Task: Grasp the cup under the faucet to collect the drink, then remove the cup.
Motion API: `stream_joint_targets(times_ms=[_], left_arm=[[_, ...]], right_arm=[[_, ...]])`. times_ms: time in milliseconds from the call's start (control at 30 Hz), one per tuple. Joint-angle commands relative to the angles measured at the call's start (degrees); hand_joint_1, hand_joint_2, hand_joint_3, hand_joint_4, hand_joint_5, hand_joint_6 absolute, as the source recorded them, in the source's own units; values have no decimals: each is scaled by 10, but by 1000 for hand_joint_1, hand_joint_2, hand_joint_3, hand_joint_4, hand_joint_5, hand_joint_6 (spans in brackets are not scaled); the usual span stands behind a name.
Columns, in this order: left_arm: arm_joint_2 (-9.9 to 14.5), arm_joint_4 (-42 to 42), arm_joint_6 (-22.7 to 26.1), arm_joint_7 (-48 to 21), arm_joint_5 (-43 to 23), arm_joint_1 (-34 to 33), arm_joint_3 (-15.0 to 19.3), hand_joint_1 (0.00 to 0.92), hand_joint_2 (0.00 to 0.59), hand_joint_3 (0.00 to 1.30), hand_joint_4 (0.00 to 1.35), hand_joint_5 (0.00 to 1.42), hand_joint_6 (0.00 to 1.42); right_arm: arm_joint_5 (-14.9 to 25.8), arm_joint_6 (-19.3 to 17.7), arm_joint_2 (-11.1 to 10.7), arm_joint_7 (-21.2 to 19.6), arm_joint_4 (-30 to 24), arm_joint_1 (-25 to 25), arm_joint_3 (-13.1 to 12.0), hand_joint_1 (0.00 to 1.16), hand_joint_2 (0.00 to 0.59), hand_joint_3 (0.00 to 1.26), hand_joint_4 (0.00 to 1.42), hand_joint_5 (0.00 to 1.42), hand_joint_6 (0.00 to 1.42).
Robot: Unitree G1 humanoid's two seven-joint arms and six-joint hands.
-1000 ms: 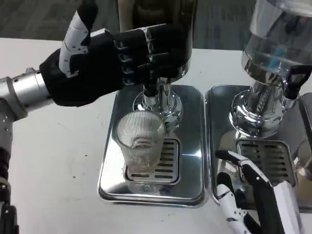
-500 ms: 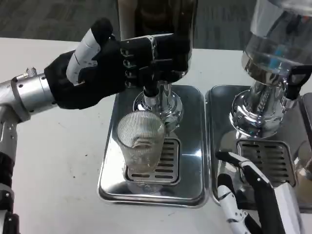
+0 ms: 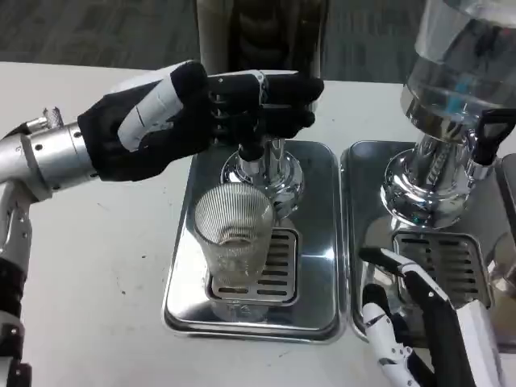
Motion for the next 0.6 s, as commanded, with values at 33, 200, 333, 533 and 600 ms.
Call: stream_joint_targets(times_ms=[33,200,333,533,600], left_arm=[[-2,-8,-10,-7,10,12,-12,0,71,172,59,109,106],[-3,-14,-21,-7,9,14,-14,0,70,174,61,109,106],[-3,-27,-40,-5,10,19,-16,0,73,175,62,109,110],[2,-41,-77,2,16,24,-24,0,75,179,63,109,116],[2,-45,-89,6,17,26,-27,0,75,181,63,109,117]], right_arm=[[0,-7,-2,1,-1,2,-2,242,420,335,248,199,129],[0,-5,-2,2,0,1,-1,242,420,335,248,197,129],[2,-5,-2,4,1,-1,-2,242,422,335,248,196,129],[5,-5,-2,5,1,-2,-3,241,425,329,247,195,129],[4,-5,-2,5,0,-2,-4,241,425,328,247,195,129]])
